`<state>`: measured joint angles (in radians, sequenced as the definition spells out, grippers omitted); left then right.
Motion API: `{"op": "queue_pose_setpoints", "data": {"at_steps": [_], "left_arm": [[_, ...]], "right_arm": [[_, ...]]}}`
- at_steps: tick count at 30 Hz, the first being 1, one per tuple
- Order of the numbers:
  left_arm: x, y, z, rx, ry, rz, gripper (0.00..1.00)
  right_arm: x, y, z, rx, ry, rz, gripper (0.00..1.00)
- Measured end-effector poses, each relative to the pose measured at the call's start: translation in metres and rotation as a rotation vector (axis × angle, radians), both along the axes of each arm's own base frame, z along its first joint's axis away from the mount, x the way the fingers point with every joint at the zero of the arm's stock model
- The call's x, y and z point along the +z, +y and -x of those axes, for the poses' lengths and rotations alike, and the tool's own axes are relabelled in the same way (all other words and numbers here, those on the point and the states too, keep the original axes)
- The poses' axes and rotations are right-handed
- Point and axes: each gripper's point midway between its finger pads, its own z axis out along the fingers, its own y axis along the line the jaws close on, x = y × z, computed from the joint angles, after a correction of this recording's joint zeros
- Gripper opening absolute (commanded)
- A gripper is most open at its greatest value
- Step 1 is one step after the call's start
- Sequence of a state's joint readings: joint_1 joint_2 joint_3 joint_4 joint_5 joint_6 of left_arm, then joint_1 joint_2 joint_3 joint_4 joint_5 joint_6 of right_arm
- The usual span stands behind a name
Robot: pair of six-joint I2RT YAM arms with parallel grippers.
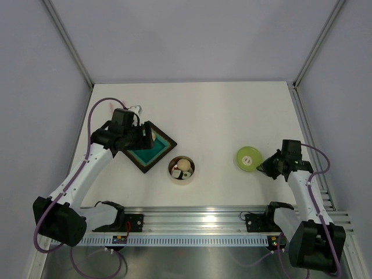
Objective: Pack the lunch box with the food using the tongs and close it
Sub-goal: Pick up the box lid from the center of the board, then close the box lid on the packing box.
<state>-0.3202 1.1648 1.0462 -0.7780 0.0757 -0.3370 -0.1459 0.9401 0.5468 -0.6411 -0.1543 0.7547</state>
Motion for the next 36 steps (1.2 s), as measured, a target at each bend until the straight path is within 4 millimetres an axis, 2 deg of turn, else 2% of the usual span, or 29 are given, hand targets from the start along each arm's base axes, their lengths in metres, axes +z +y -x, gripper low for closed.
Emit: {"op": "queue_pose_setpoints", "data": {"at_steps": [5,9,15,18,20,23,26,30,36], "left_arm": [[-0.006,-0.001,0.006,-0.006,0.021,-0.005,0.74],[-0.018,0.0,0.017,-0.009,0.066,-0.016,0.68],[-0.029,0.002,0.025,0.005,0.107,-0.022,0.7],[-0.026,0.003,0.025,0.015,0.097,-0.019,0.71],[-0.022,0.004,0.025,0.025,0.081,-0.018,0.71],[-0.017,0.007,0.024,0.052,0.057,-0.016,0.71],[-0.013,0.01,0.023,0.076,0.038,-0.018,0.71],[-0.009,0.012,0.023,0.092,0.022,-0.02,0.71],[-0.005,0.012,0.025,0.087,0.009,-0.007,0.72]], "right_arm": [[0.009,0.017,0.01,0.09,-0.013,-0.054,0.0],[0.026,0.044,0.013,0.222,-0.024,-0.069,0.0],[0.076,0.109,0.002,0.471,-0.099,-0.08,0.0],[0.093,0.141,-0.005,0.554,-0.11,-0.08,0.0],[0.096,0.167,-0.004,0.626,-0.097,-0.054,0.0],[0.089,0.204,0.003,0.737,-0.058,-0.02,0.0],[0.073,0.227,0.007,0.801,0.0,0.015,0.0],[0.053,0.247,0.005,0.85,0.057,0.063,0.0],[0.04,0.261,0.001,0.887,0.084,0.082,0.0]]}}
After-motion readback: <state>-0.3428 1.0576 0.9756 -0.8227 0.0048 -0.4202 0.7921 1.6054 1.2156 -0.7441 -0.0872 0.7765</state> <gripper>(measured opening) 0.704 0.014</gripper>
